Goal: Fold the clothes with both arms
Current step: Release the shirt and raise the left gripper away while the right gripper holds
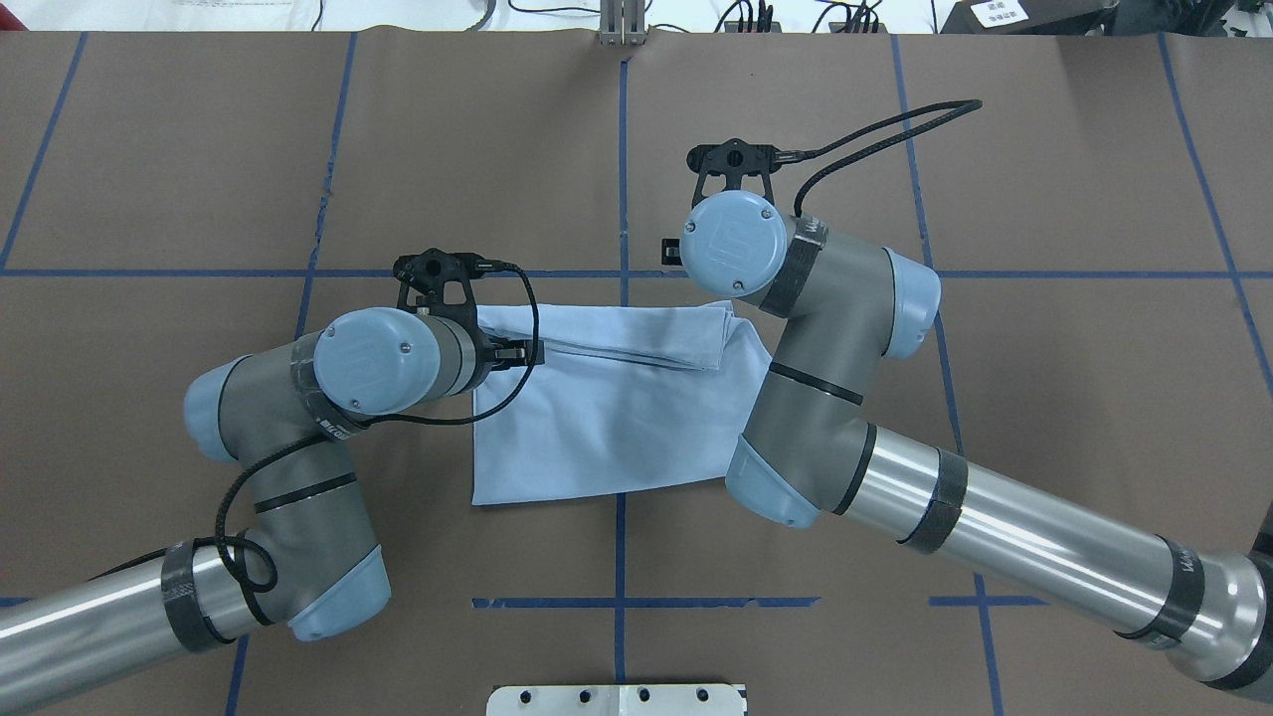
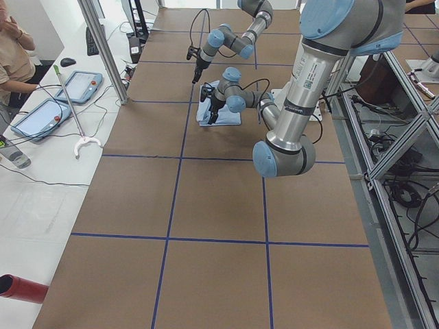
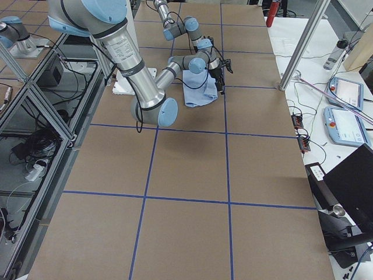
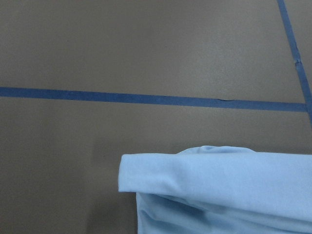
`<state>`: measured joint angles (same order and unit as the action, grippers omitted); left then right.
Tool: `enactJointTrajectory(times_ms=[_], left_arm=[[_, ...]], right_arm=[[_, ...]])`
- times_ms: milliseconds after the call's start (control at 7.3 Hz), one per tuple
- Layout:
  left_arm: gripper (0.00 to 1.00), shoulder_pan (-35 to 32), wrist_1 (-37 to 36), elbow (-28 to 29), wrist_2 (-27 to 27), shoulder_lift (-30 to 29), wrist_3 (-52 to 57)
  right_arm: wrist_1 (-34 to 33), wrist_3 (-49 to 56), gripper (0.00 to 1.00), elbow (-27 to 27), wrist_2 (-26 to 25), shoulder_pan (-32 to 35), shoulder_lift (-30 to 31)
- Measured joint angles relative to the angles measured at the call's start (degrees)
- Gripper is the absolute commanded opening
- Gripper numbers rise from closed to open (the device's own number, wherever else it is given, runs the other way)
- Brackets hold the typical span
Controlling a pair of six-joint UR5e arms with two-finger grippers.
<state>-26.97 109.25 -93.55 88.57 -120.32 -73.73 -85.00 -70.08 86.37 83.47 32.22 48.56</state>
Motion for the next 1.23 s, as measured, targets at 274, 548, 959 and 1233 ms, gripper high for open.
enactJointTrajectory(times_ms=[274, 548, 959, 1233], left_arm=[[1.00, 0.0, 0.0, 4.5, -1.5, -3.0, 0.3], [1.00, -2.4, 0.1, 7.0, -2.1, -4.5, 0.8], [1.00, -7.8, 0.9, 18.1, -2.0, -10.5, 3.1], [1.00, -11.8, 4.3, 20.2, 0.6, -11.3, 8.3]], right_arm=[[0.0, 0.1, 1.00, 0.1, 0.0, 0.2, 0.1], [0.0, 0.1, 1.00, 0.2, 0.1, 0.4, 0.1], [0.0, 0.0, 1.00, 1.6, 0.2, 0.4, 0.3], [-0.3, -1.5, 1.00, 5.1, 1.7, -0.6, 0.5]])
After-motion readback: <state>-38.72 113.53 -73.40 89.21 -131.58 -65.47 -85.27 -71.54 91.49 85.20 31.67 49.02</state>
